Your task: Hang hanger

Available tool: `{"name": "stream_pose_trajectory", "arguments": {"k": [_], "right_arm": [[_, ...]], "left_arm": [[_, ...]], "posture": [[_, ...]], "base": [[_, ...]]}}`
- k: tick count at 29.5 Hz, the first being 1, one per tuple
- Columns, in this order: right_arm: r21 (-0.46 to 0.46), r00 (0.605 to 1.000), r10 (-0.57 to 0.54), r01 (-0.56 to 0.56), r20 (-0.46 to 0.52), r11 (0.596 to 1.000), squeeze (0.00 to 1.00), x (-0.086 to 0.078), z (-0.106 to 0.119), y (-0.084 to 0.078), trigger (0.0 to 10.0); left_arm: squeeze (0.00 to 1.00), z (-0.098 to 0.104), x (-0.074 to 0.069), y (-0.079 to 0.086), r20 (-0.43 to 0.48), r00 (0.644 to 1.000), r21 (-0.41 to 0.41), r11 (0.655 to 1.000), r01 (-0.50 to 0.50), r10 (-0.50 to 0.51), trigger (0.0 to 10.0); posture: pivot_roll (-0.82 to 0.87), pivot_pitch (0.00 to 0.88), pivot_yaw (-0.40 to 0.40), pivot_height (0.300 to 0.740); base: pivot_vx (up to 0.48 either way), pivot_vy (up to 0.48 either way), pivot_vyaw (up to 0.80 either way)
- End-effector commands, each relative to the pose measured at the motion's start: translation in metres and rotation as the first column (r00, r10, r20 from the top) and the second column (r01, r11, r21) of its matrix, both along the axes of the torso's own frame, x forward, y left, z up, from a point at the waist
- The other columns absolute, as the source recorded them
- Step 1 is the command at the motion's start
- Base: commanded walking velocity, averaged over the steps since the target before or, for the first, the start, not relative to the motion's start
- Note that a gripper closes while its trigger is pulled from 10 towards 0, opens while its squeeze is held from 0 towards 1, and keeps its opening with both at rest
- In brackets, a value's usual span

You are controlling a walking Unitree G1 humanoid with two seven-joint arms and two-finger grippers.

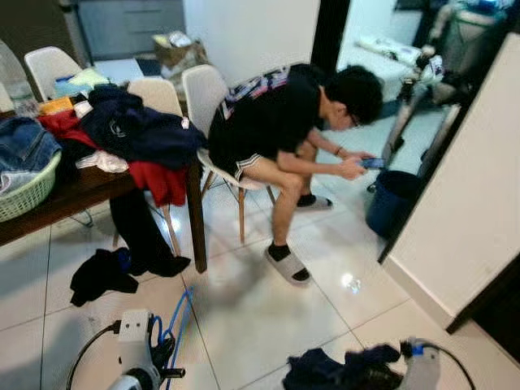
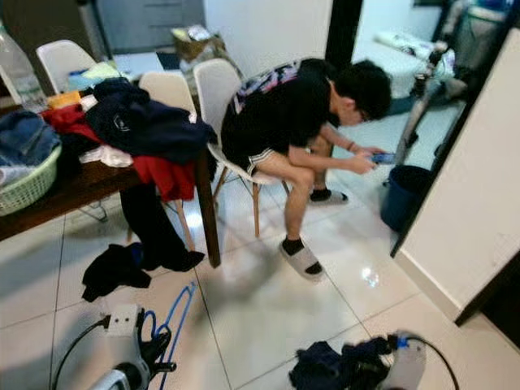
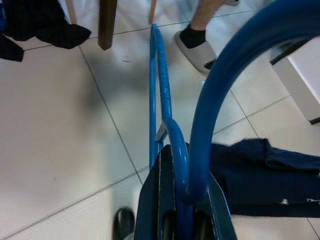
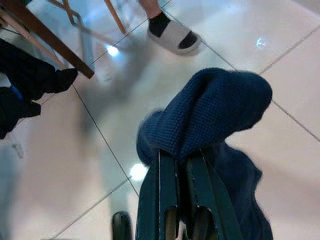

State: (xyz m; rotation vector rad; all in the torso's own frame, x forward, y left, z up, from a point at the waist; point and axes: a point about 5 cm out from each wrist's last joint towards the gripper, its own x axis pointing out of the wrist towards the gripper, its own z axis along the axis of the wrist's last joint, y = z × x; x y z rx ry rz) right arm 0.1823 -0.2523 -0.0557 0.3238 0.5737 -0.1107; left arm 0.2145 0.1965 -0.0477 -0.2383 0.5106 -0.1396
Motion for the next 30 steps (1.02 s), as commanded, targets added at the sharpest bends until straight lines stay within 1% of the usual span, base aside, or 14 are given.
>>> {"name": "stream_pose_trajectory", "arguments": {"k": [1,9,12,18,20,21,22,23,24,25,27,28,29,30], "right_arm": [[0.005,1.0,0.014,-0.014,0.007,1.0,0.0,-0.001,-0.001,0.004,10.0],[0.003,0.999,0.015,-0.016,0.042,1.0,0.0,0.005,0.003,0.005,10.0],[0.005,0.999,0.009,-0.009,0.049,1.0,0.0,0.006,0.005,0.004,10.0],[0.163,0.959,-0.174,0.138,0.226,0.977,0.0,0.034,0.031,-0.015,10.0],[0.312,0.868,-0.214,0.073,0.448,0.947,0.0,0.062,0.073,-0.025,10.0],[0.335,0.807,-0.168,-0.04,0.566,0.941,0.0,0.076,0.101,-0.023,10.0],[0.335,0.807,-0.168,-0.04,0.566,0.941,0.0,0.076,0.101,-0.023,10.0],[0.329,0.755,-0.116,-0.138,0.646,0.934,0.0,0.085,0.124,-0.018,10.0],[0.259,0.68,0.004,-0.285,0.733,0.923,0.0,0.094,0.155,-0.006,10.0],[0.259,0.68,0.004,-0.285,0.733,0.923,0.0,0.094,0.155,-0.006,10.0],[0.067,0.491,0.226,-0.51,0.841,0.857,0.0,0.104,0.213,0.026,10.0],[0.067,0.491,0.226,-0.51,0.841,0.857,0.0,0.104,0.213,0.026,10.0],[0.0,0.421,0.28,-0.554,0.863,0.833,0.0,0.107,0.234,0.037,10.0],[0.0,0.421,0.28,-0.554,0.863,0.833,0.0,0.107,0.234,0.037,10.0]], "left_arm": [[0.0,0.003,0.005,-0.001,0.017,1.0,0.006,1.0,0.012,-0.012,10.0],[0.0,0.005,0.006,-0.001,0.024,1.0,0.006,1.0,0.015,-0.015,10.0],[0.0,0.005,0.007,-0.001,0.026,1.0,0.006,1.0,0.017,-0.017,10.0],[0.0,0.022,0.022,-0.004,0.148,0.985,-0.064,0.993,0.102,-0.092,10.0],[0.0,0.064,0.051,-0.002,0.348,0.92,-0.081,0.972,0.219,-0.179,10.0],[0.0,0.083,0.061,-0.002,0.417,0.881,-0.068,0.959,0.274,-0.223,10.0],[0.0,0.083,0.061,-0.002,0.417,0.881,-0.068,0.959,0.274,-0.223,10.0],[0.0,0.094,0.066,-0.002,0.455,0.854,-0.054,0.95,0.309,-0.252,10.0],[0.0,0.099,0.07,-0.003,0.46,0.842,-0.029,0.943,0.33,-0.281,10.0],[0.0,0.099,0.07,-0.003,0.46,0.842,-0.029,0.943,0.33,-0.281,10.0],[0.0,0.086,0.065,-0.008,0.406,0.858,-0.009,0.937,0.349,-0.316,10.0],[0.0,0.086,0.065,-0.008,0.406,0.858,-0.009,0.937,0.349,-0.316,10.0],[0.0,0.076,0.059,-0.012,0.364,0.873,-0.011,0.935,0.354,-0.326,10.0],[0.0,0.076,0.059,-0.012,0.364,0.873,-0.011,0.935,0.354,-0.326,10.0]], "posture": [[0.1,0.0,-0.033,0.74],[0.1,0.0,-0.034,0.74],[0.1,0.0,-0.034,0.74],[0.1,0.0,-0.033,0.74],[0.11,0.0,-0.03,0.74],[0.11,0.0,-0.027,0.74],[0.11,0.0,-0.027,0.74],[0.11,0.0,-0.027,0.74],[0.1,0.0,-0.024,0.74],[0.1,0.0,-0.024,0.74],[0.1,0.0,-0.018,0.74],[0.1,0.0,-0.018,0.74],[0.1,0.0,-0.02,0.74],[0.1,0.0,-0.02,0.74]], "base": [[0.48,0.0,0.0],[0.48,0.0,0.78],[0.48,0.0,0.0],[0.48,0.0,0.0],[0.409,0.0,0.0],[0.36,0.0,0.0],[0.36,0.0,0.0],[0.36,0.0,0.0],[0.352,0.0,0.0],[0.352,0.0,0.0],[0.322,0.0,0.0],[0.307,0.0,0.0],[0.277,0.0,0.0],[0.277,0.0,0.0]]}}
